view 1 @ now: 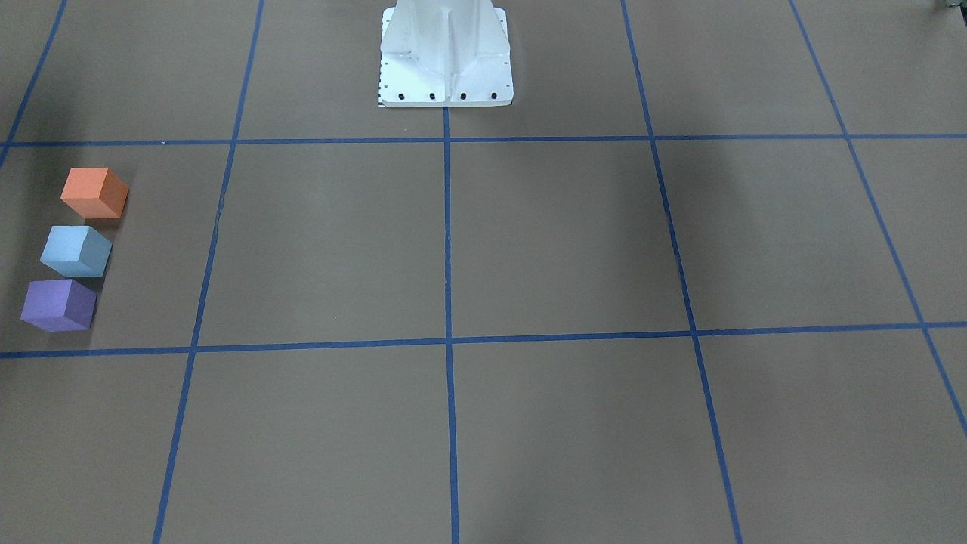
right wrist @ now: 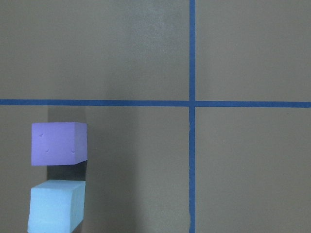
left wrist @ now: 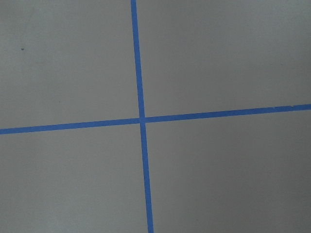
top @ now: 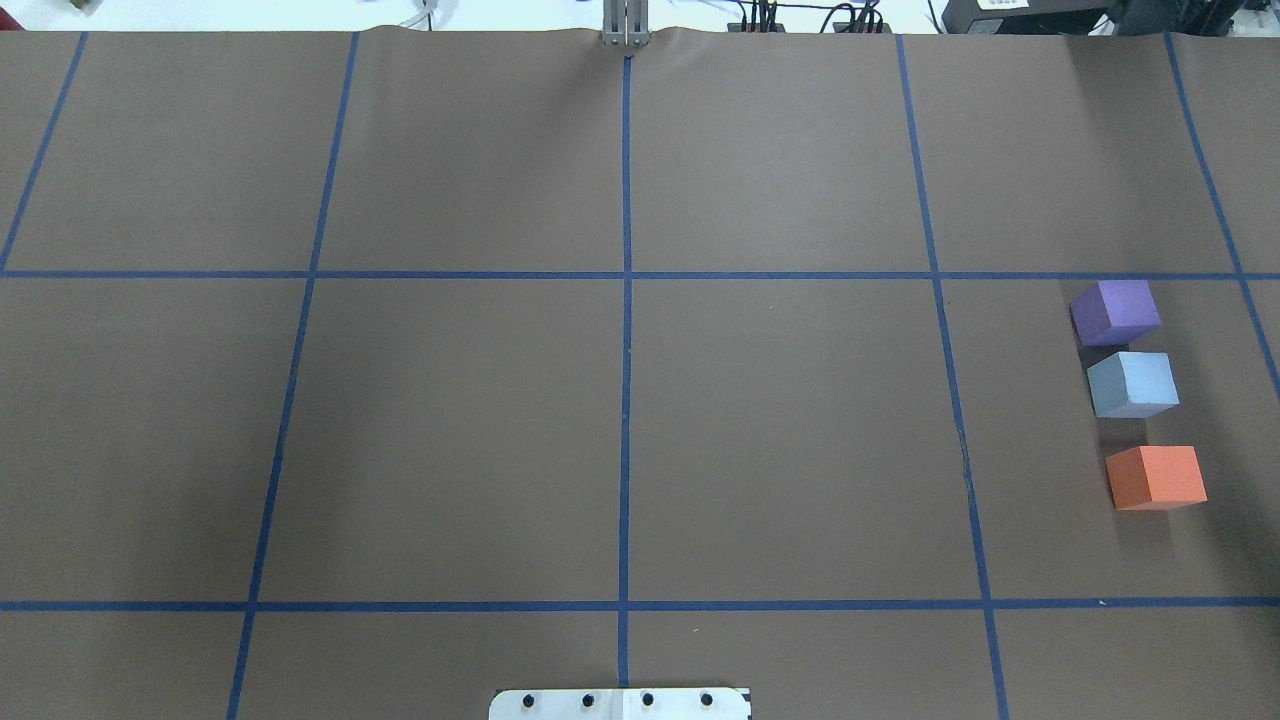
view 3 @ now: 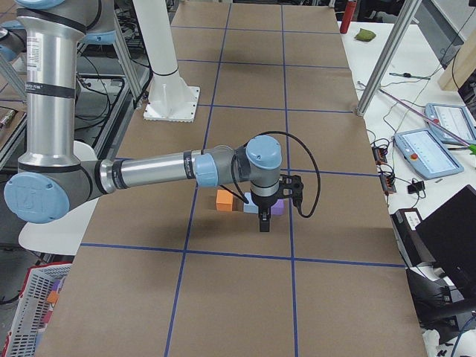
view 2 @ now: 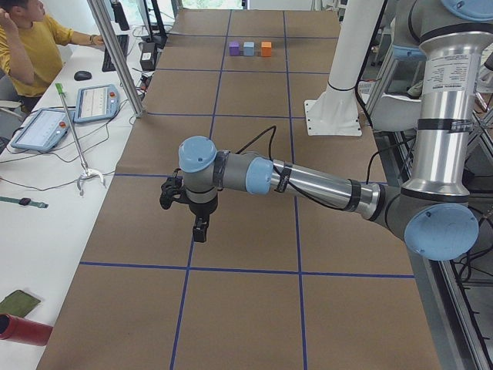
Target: Place blue block between orange and purple blocks
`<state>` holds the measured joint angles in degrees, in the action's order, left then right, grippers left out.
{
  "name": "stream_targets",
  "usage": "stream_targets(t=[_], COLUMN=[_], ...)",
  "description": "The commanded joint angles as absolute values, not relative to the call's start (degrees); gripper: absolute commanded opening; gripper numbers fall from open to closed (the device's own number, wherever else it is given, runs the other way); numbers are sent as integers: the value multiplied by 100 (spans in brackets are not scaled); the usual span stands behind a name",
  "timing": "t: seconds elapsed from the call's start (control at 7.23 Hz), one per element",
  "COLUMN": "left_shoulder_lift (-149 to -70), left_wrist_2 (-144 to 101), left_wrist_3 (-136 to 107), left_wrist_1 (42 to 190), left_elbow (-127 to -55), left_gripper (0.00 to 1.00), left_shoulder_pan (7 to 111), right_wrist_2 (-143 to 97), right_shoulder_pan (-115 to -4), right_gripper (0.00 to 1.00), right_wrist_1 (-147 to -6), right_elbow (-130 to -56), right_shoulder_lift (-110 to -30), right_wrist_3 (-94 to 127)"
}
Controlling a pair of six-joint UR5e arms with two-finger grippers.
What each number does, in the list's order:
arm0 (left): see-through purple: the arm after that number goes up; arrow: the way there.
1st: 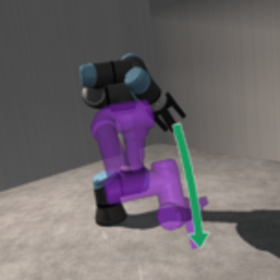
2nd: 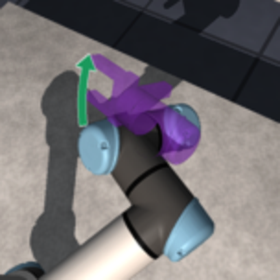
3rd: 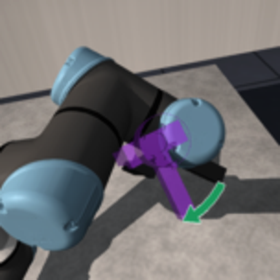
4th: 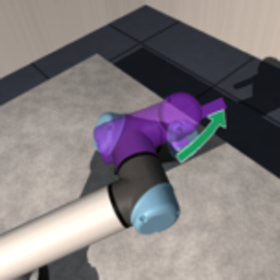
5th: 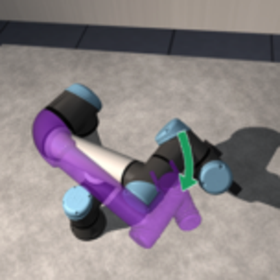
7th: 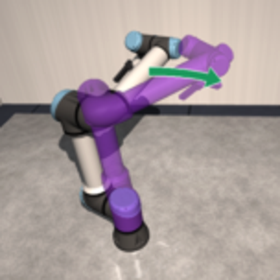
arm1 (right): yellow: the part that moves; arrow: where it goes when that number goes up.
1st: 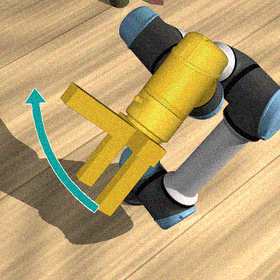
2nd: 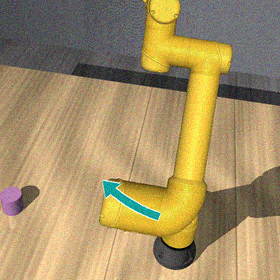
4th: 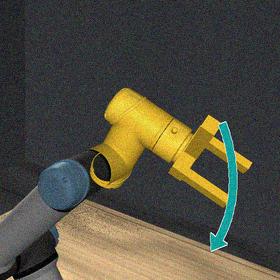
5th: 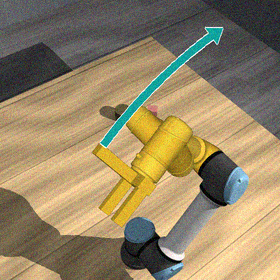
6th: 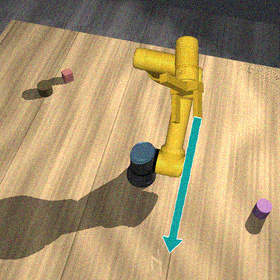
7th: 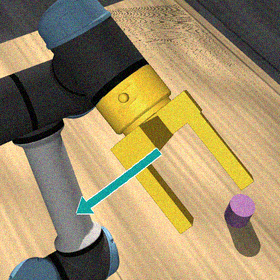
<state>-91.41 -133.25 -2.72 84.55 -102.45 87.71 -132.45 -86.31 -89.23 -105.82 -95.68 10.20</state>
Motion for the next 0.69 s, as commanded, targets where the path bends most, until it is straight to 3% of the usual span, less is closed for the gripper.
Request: stream_targets(t=[0.0, 0.55], left_shoulder_lift=[-9149, -9149], left_wrist_2=[-13316, -13272], left_wrist_3=[-281, -273], left_wrist_1=[8455, 8464], left_elbow=[-10248, -10283], left_gripper=[100, 100], left_shoulder_pan=[8771, 8771], right_wrist_2=[-13245, -13245], right_shoulder_pan=[-8631, -8631], right_gripper=[100, 100], right_wrist_1=[-8921, -8921], right_elbow=[-10582, -10573], right_shoulder_lift=[-9563, -9571], right_wrist_3=[1020, 1020])
